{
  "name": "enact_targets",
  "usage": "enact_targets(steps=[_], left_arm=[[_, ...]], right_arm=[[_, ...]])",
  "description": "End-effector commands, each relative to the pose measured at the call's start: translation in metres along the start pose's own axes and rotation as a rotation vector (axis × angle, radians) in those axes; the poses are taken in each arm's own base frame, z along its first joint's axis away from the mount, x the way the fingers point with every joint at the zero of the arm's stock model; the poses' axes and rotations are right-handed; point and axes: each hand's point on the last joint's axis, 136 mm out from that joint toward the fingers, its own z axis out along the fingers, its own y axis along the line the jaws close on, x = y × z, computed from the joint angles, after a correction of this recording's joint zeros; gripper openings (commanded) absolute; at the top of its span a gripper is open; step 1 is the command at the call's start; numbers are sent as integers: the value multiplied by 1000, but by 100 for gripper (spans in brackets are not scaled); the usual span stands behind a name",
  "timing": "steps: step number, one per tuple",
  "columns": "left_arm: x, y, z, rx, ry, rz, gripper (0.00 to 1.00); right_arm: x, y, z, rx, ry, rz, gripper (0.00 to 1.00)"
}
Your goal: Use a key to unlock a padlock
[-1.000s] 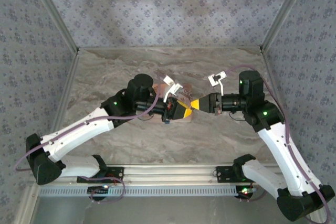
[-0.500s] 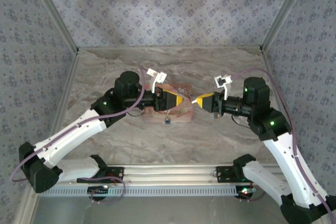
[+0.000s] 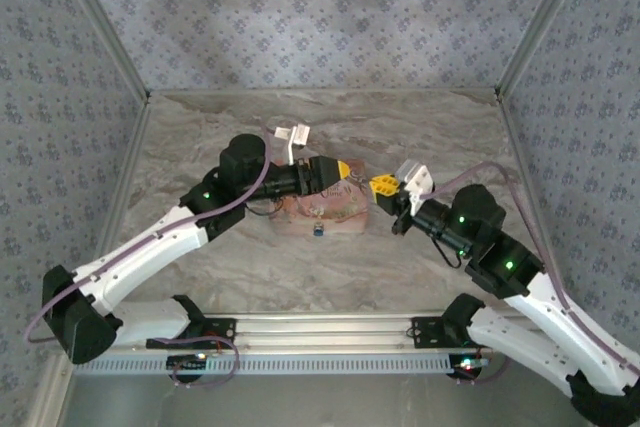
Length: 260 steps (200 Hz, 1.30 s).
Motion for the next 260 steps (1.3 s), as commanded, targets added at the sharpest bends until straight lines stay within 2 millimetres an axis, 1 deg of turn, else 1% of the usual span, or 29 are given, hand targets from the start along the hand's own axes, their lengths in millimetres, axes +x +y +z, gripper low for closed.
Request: enact_targets(steps=[1,21,44,64,92,138,164,180,198,206,217,233,249,257,260], left_arm=[[-11,-14,7,53,-16,-89,63],[-14,-18,11,83,-21,-119,62],[-13,-19,13,86,-7,-140,60],[-11,-18,16,100,0,-168,60],[-11,-22,19,124,14,-200,54],[-10,-25,17,133,14,-204,38],[-11,-28,15,141,11,-206,27],[-11,-27,15,141,10,-207,20],[-12,-27,15,145,8,-206,10],[-13,-27,15,145,6,-206,7],[-14,-26,14,142,1,-204,0],[-17,-22,13,131,-9,-199,0],[-21,-15,10,101,-32,-188,0],[-24,-13,9,90,-48,-174,0],[-25,-12,9,86,-52,-167,0]], right_arm=[[-11,-19,4,195,-47,-246,0],[-7,-9,13,206,-51,-348,0],[-12,-7,15,245,-72,-398,0],[-13,-2,19,262,-72,-452,0],[-14,4,25,288,-79,-511,0],[-13,7,28,317,-76,-563,0],[-8,7,31,340,-52,-618,0],[-5,10,32,335,-42,-647,0],[-1,16,33,317,-33,-668,0],[1,17,33,314,-27,-673,0],[3,18,32,311,-23,-673,0],[6,17,31,309,-11,-667,0],[10,17,32,293,13,-651,5],[11,16,32,293,19,-635,12],[12,16,32,290,24,-627,17]])
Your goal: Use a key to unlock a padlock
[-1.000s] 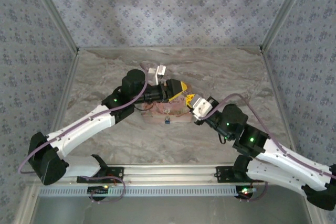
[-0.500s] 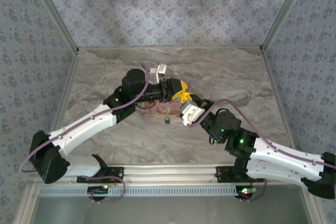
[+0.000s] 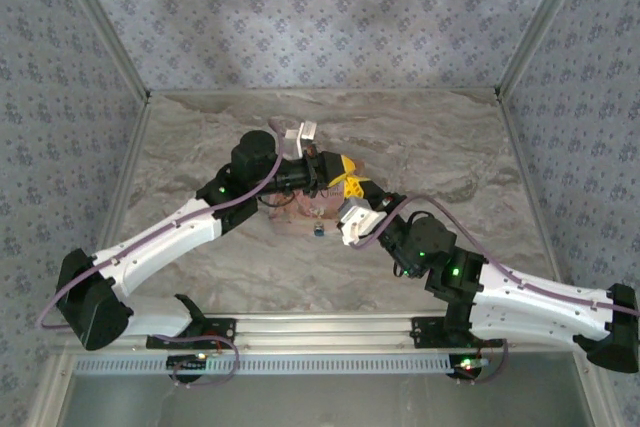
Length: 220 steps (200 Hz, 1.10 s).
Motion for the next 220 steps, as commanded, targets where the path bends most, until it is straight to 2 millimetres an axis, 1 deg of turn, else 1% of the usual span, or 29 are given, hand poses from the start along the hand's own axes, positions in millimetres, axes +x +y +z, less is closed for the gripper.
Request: enact_targets(steps=[1,20,26,40,57,76,91,100,107,115,130,142,155,171,185,199,220], left_arm=[[-13,-17,-10,30,-56,84,0],[-22,-12,-16,-25,-103,138,0],[-24,-10,-18,-48,-115,157,0],[-29,-8,-23,-91,-141,210,0],[-36,-2,-28,-173,-166,291,0],[-41,5,-35,-252,-187,378,0],[-44,7,-38,-282,-200,438,0],[-45,9,-38,-294,-207,467,0],[-47,10,-38,-299,-213,492,0],[-49,10,-38,-301,-226,517,0],[-49,4,-35,-269,-247,558,0],[-48,-2,-31,-235,-263,582,0],[-45,-9,-28,-206,-273,607,0],[-42,-15,-23,-183,-277,622,0],[-39,-19,-20,-162,-280,627,0],[-38,-23,-17,-138,-290,627,0],[-35,-29,-15,-93,-298,609,0]], right_arm=[[10,5,-3,-25,47,22,18],[19,5,-4,-47,87,90,38],[22,3,-5,-50,104,128,40],[32,-4,-9,-48,145,215,43],[45,-11,-18,-45,195,390,47],[62,-18,-28,-32,250,597,58],[73,-24,-35,-14,303,783,68],[78,-27,-37,-13,327,905,70],[82,-27,-38,-24,343,994,71],[82,-27,-36,-53,338,1082,68],[79,-25,-29,-121,320,1213,65],[75,-25,-21,-189,307,1313,62],[67,-26,-11,-271,274,1412,56],[56,-33,3,-352,186,1536,50],[48,-41,12,-404,98,1624,48],[36,-48,18,-449,5,1671,47],[27,-54,22,-482,-82,1716,52]])
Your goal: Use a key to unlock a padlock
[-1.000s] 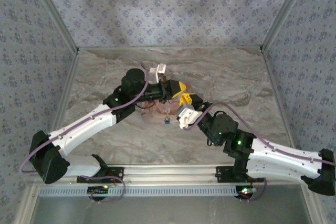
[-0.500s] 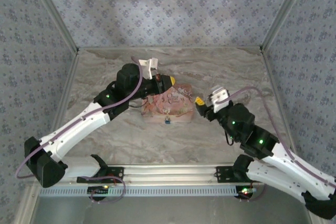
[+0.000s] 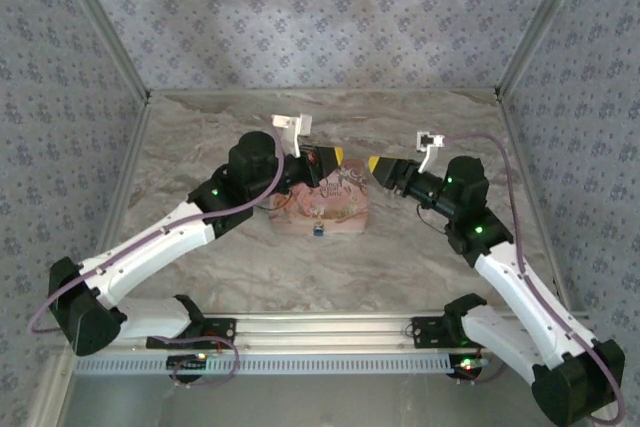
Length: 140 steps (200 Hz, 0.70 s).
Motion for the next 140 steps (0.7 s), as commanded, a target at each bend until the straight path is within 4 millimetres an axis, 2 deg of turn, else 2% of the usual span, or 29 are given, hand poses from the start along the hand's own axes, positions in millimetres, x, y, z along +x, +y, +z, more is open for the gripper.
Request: enact_targets(steps=[1,24,64,104,140], left_arm=[[-16,-19,-2,75,-84,12,0],[-18,-29,-2,123,-105,-8,0],[-19,-39,-1,172,-125,-31,0],[-22,-41,-2,188,-142,-45,0],[-23,-41,-1,195,-150,-57,0]], right_arm=[[-17,55,-5,-280,-42,67,52],[-20,63,-3,-336,-51,89,53],[-10,75,2,-390,-21,85,53],[0,84,6,-417,13,70,48],[1,88,8,-428,22,65,42]])
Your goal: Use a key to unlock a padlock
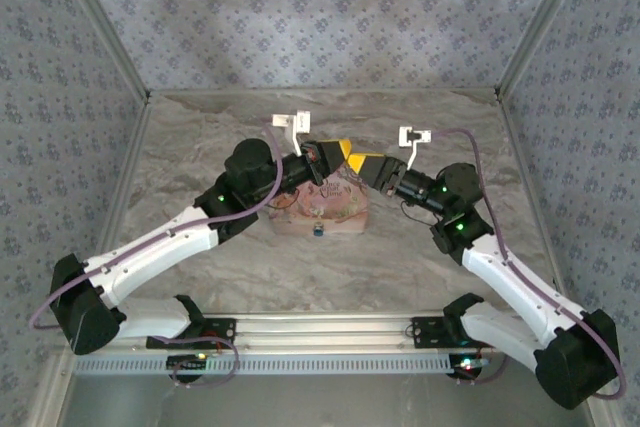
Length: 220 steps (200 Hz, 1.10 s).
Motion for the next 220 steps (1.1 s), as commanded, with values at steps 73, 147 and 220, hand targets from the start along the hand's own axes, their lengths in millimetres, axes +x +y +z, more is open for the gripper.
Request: enact_targets(steps=[73,147,220], left_arm=[[-7,-9,0,45,-47,-17,0],[-10,-9,-5,42,-67,-11,0],[-9,-9,-12,29,-60,5,27]], right_arm=[[4,13,5,-54,18,-22,30],[-2,10,2,-38,2,-25,0],[-11,13,-5,-16,-4,-57,0]])
